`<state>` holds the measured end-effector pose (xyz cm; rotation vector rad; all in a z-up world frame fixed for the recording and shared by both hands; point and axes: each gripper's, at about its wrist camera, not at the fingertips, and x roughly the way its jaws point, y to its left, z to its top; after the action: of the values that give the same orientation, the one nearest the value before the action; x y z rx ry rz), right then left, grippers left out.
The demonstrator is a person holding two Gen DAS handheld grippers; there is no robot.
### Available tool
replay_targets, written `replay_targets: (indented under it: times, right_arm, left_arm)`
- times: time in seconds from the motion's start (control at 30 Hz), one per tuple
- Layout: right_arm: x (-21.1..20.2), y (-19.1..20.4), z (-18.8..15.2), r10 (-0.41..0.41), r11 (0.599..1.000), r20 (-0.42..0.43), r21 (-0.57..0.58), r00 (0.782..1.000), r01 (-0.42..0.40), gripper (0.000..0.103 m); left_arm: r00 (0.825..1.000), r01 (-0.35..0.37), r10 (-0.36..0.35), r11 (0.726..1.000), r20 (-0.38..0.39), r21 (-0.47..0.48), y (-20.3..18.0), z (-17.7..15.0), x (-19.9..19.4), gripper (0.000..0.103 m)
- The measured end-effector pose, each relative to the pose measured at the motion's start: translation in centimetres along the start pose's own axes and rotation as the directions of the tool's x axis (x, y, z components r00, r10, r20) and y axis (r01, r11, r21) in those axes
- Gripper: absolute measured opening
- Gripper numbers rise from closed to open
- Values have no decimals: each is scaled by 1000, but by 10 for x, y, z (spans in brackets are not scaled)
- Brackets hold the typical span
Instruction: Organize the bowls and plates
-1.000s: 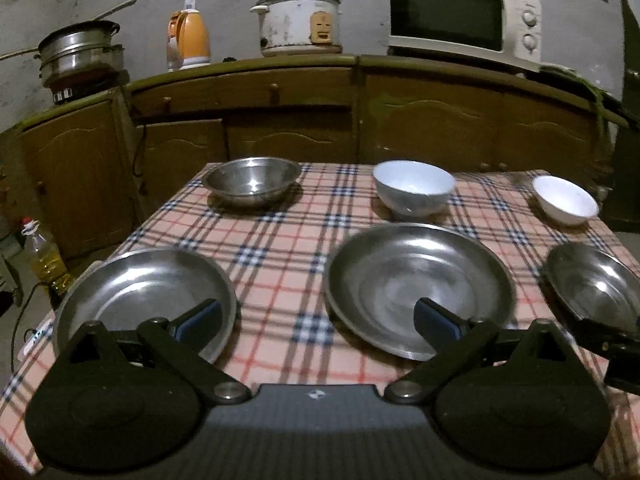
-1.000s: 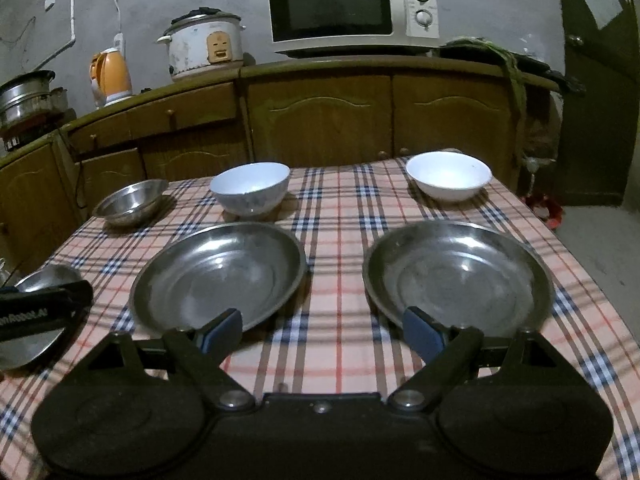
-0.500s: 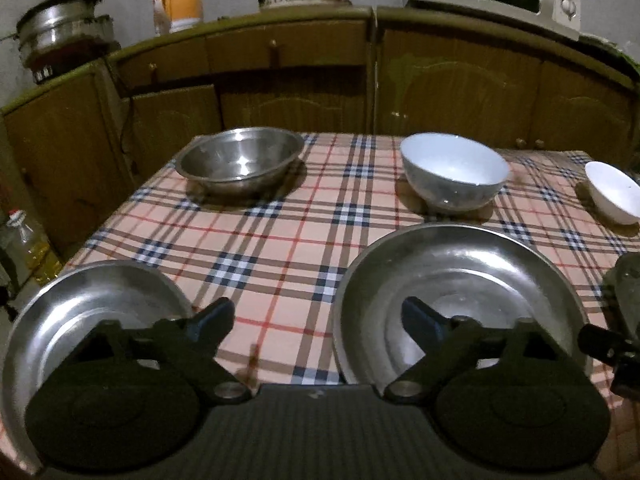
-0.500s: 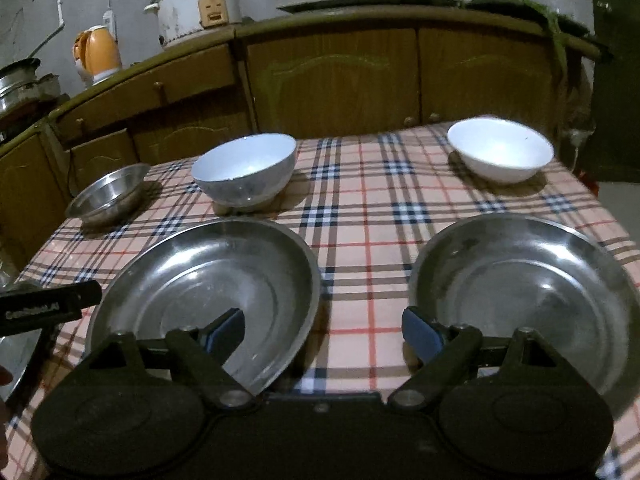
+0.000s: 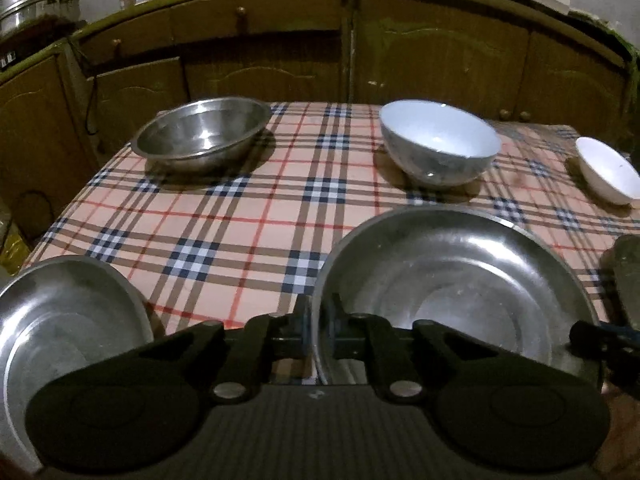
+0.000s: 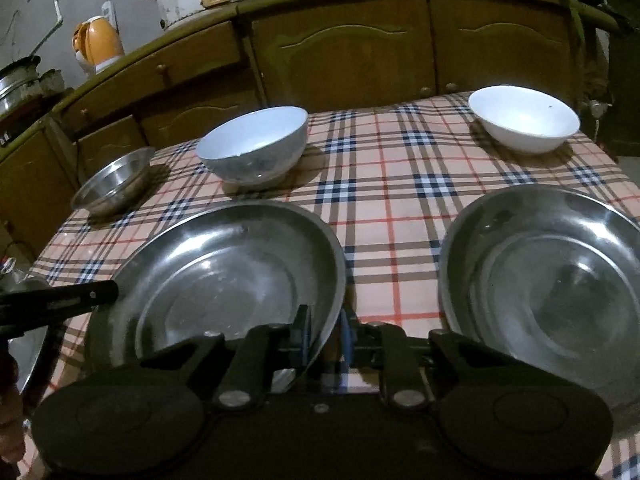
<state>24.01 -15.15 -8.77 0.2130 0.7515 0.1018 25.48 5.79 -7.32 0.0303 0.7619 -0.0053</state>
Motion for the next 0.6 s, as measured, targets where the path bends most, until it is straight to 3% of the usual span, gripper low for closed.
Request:
replay_targets:
  times: [0.33, 0.6]
  right_arm:
    - [-69, 4, -2, 4, 999, 95, -33, 995, -1, 21]
    - [-125, 4, -15, -15, 997, 147, -68, 989, 25, 21]
  left_arm:
    - [997, 1, -2, 1000, 83, 11, -7, 1, -62, 10]
    - [995, 0, -4, 999, 100, 42, -16, -16, -100, 10]
